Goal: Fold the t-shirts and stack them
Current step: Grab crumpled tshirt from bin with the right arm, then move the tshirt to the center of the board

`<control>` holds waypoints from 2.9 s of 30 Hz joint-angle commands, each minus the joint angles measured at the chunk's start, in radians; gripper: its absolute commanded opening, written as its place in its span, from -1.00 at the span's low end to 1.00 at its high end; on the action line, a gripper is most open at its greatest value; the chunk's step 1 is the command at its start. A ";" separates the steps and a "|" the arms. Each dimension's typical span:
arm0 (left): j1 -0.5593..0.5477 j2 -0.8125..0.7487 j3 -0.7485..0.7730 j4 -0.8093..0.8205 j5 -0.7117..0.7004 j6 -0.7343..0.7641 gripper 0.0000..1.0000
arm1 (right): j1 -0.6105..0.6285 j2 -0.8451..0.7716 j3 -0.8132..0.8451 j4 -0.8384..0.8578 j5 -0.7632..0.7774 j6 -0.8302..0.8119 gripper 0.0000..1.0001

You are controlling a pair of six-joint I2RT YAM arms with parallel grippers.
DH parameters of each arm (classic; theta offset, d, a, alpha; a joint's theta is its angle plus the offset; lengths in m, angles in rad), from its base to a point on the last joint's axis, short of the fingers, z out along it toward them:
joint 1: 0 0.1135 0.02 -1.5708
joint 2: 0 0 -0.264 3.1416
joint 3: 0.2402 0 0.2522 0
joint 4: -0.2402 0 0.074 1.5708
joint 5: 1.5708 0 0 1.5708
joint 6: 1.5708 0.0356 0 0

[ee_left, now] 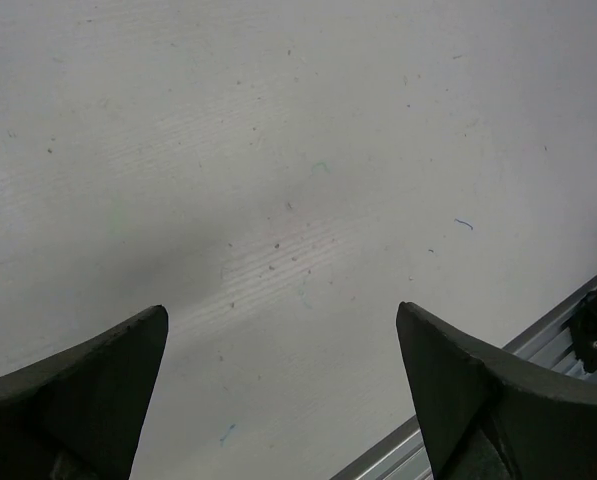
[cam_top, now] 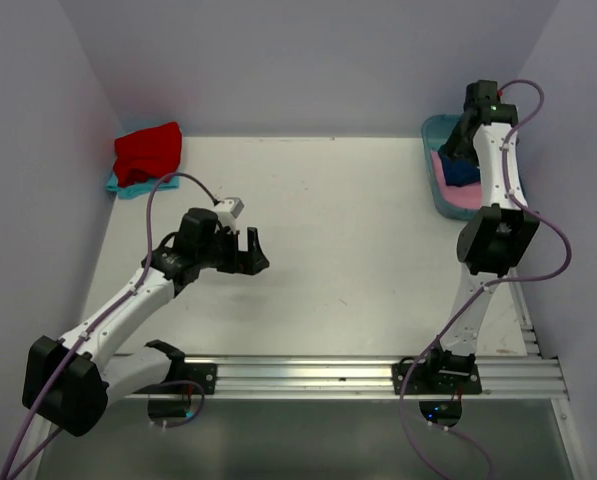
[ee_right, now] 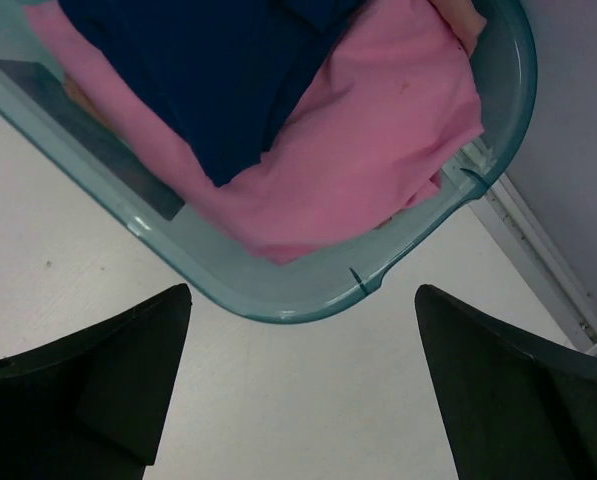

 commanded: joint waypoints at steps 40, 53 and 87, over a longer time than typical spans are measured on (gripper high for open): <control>-0.003 -0.249 -0.092 -0.118 0.000 -0.143 1.00 | -0.169 0.296 0.069 0.395 -0.474 -0.043 -0.94; -0.003 -0.264 -0.107 -0.073 0.023 -0.127 1.00 | -0.169 -0.148 -0.250 0.661 -0.632 -0.006 -1.00; -0.003 -0.202 0.095 -0.096 -0.001 -0.085 1.00 | 0.492 -0.919 -0.852 0.071 -0.338 -0.069 0.98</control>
